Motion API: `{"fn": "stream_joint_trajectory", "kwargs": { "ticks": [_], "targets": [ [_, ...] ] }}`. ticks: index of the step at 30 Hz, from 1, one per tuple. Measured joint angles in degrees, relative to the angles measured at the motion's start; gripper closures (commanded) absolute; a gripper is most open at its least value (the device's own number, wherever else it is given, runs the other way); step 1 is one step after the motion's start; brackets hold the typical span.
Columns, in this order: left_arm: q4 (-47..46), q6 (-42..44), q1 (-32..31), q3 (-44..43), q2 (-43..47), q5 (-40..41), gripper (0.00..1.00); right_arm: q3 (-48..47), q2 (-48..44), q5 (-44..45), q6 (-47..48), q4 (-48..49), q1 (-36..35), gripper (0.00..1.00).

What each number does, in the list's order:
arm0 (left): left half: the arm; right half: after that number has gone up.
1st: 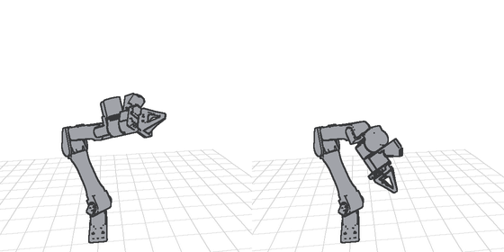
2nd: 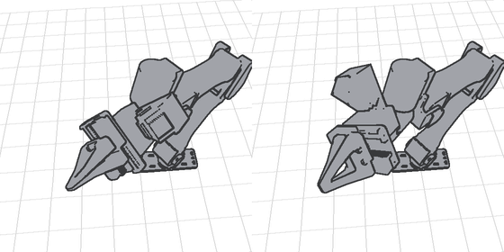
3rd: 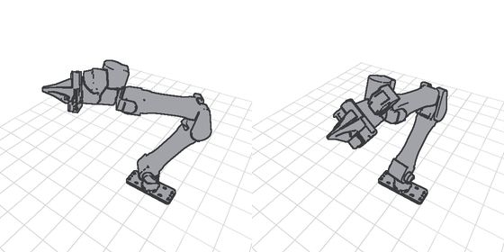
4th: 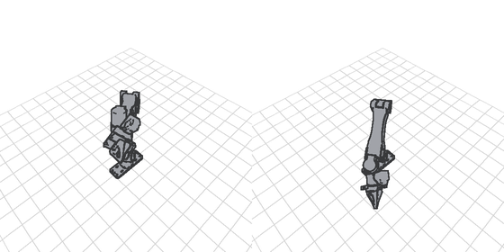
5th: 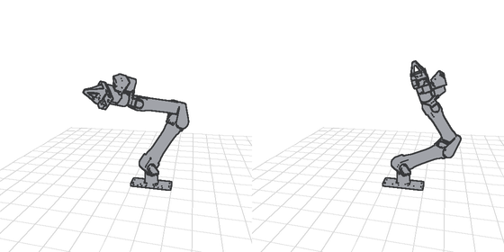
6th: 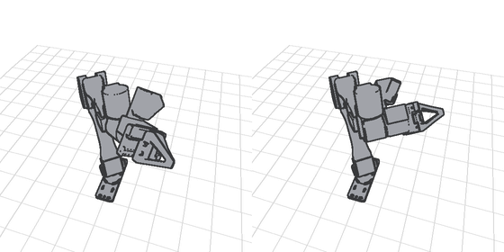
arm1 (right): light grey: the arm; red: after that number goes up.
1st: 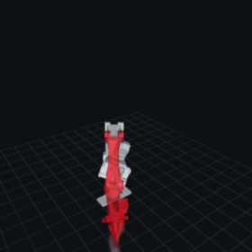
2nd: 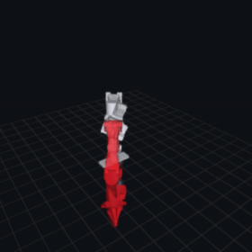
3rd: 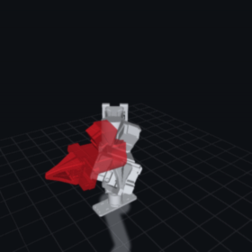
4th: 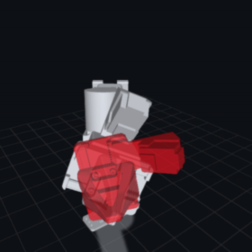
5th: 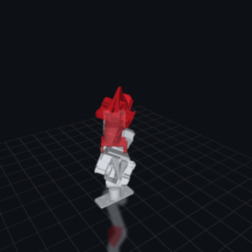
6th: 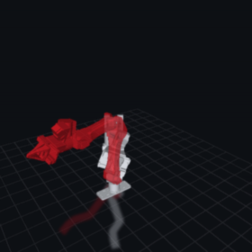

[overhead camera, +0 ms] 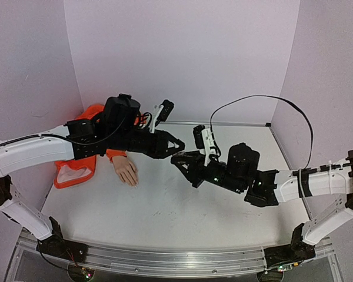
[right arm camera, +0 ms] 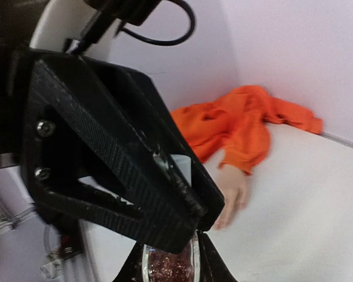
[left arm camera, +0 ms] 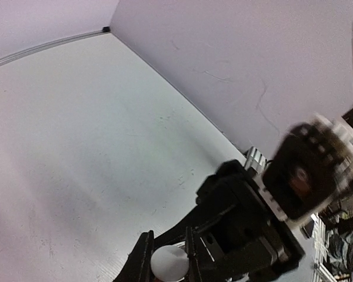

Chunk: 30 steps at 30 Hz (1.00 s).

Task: Paint the nails

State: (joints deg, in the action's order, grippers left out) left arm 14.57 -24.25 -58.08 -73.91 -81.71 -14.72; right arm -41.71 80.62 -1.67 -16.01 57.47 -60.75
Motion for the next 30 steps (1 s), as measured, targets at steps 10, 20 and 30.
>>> {"fn": "stream_joint_trajectory", "kwargs": {
  "ticks": [10,20,30],
  "targets": [
    [1.7,-3.2,-0.6,-3.2,-5.2,7.3,0.83,-2.1,3.0,20.9,9.9,-4.4,-3.8,1.00],
    [3.1,0.3,-0.1,2.9,3.6,1.2,0.24,2.8,-3.3,-3.6,7.4,-0.3,8.4,1.00],
    [-3.2,1.7,1.0,6.9,11.9,-10.4,0.34,1.8,-2.6,-37.0,-1.7,7.3,7.8,1.00]
  ]
}}
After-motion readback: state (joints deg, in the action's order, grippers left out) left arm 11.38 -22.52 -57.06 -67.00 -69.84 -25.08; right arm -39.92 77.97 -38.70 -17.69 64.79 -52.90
